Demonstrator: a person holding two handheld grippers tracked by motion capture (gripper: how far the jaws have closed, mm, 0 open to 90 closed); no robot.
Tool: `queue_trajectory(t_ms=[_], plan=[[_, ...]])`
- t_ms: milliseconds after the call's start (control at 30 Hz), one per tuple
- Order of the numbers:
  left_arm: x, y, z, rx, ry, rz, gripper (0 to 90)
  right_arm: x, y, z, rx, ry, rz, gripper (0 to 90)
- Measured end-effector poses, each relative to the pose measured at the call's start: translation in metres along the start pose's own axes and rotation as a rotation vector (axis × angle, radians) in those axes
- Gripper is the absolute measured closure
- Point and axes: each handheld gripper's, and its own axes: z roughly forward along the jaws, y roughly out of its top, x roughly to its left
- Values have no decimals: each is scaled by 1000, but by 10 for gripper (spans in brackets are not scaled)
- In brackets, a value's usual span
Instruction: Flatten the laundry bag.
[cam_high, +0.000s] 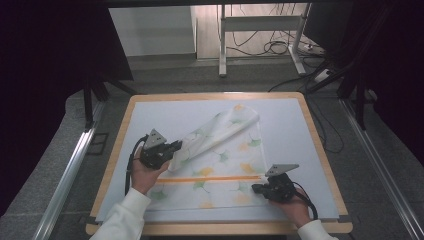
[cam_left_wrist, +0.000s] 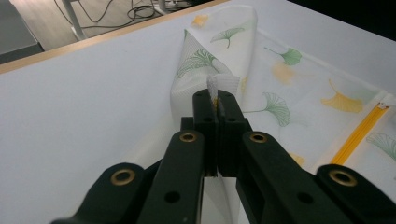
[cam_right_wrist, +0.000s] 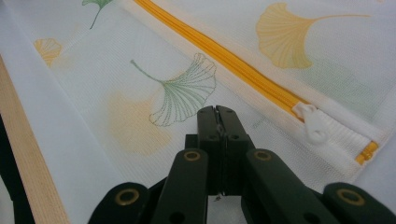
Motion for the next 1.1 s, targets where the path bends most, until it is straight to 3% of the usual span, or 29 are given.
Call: queue_trajectory(t_ms=[367,567,700,967,1100], plan=[[19,2,7,4,32,-22,897,-1,0,0,1,2,4,889],[30,8,10,29,58,7,897,-1,0,0,0,7,6,889],[38,15,10,26,43,2,896,-1,0,0,0,5,5,889],[49,24,13,51,58,2,896,-1,0,0,0,7,2,889],[56,28,13,40,28,-21,896,-1,0,0,0,6,2,889]])
